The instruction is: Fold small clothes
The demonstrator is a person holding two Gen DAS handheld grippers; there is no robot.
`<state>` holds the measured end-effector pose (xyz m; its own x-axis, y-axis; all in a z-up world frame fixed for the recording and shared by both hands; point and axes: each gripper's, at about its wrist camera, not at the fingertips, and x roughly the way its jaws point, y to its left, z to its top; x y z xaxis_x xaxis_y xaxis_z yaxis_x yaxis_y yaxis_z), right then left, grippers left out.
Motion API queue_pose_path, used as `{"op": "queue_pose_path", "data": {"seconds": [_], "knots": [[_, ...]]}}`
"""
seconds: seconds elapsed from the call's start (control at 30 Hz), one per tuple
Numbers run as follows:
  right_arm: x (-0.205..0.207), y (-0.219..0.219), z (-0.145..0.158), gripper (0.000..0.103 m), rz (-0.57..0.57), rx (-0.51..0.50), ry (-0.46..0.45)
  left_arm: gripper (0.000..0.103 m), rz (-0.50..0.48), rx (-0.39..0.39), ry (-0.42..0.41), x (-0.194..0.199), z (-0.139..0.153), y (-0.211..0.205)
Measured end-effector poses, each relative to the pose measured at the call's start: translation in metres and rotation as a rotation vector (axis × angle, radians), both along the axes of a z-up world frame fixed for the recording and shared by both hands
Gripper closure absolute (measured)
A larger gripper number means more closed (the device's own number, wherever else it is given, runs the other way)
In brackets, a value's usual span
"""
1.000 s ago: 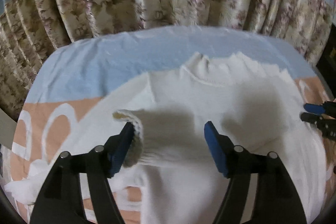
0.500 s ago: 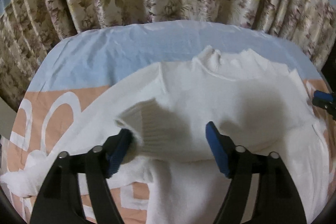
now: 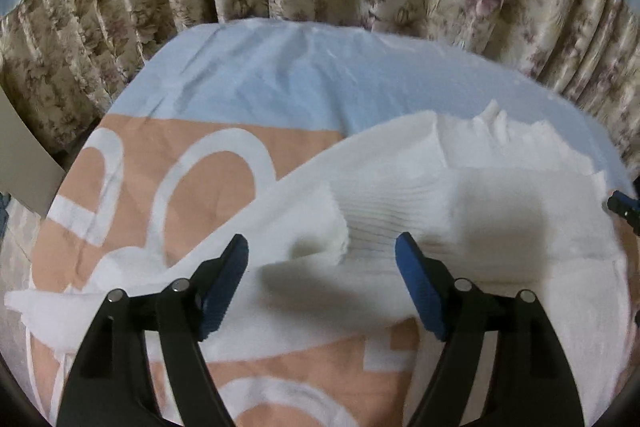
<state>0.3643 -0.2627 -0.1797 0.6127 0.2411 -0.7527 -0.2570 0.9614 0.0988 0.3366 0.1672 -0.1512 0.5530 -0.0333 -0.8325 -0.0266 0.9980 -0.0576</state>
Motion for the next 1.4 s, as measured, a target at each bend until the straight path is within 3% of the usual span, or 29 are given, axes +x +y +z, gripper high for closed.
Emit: {"op": "queue_pose_path", "data": {"seconds": [0.07,0.2,0.3,0.57,0.97,1.07,1.17,1.33,1.4], "knots": [[-0.020,0.011,0.020,0.041,0.014,0.005,-0.048,0.016,-0.002,0.010,-0.013,-0.012,0.009,-0.001],[-0.050,0.034,0.045,0.026,0.022,0.025,-0.096,0.010,0.020,0.037,-0.031,-0.034,0.025,-0.003],[-0.068,0.055,0.055,0.012,0.012,0.000,-0.128,0.009,0.055,-0.002,-0.020,-0.054,0.029,0.001],[-0.081,0.108,0.067,0.003,0.004,-0.115,-0.182,0.009,0.136,0.042,-0.014,-0.090,0.026,0.040],[-0.069,0.157,0.056,0.003,0.053,-0.178,-0.157,0.009,0.432,-0.035,-0.039,-0.126,0.032,0.196],[-0.066,0.158,0.052,0.003,0.049,-0.172,-0.141,0.026,0.501,-0.065,-0.005,-0.128,0.027,0.231],[-0.064,0.157,0.049,0.003,0.042,-0.182,-0.134,0.041,0.594,-0.160,0.049,-0.131,0.012,0.266],[-0.062,0.154,0.047,0.004,0.032,-0.198,-0.132,0.072,0.651,-0.193,0.083,-0.125,-0.003,0.287],[-0.060,0.151,0.047,0.004,0.026,-0.196,-0.130,0.076,0.667,-0.217,0.082,-0.122,-0.006,0.290]]}}
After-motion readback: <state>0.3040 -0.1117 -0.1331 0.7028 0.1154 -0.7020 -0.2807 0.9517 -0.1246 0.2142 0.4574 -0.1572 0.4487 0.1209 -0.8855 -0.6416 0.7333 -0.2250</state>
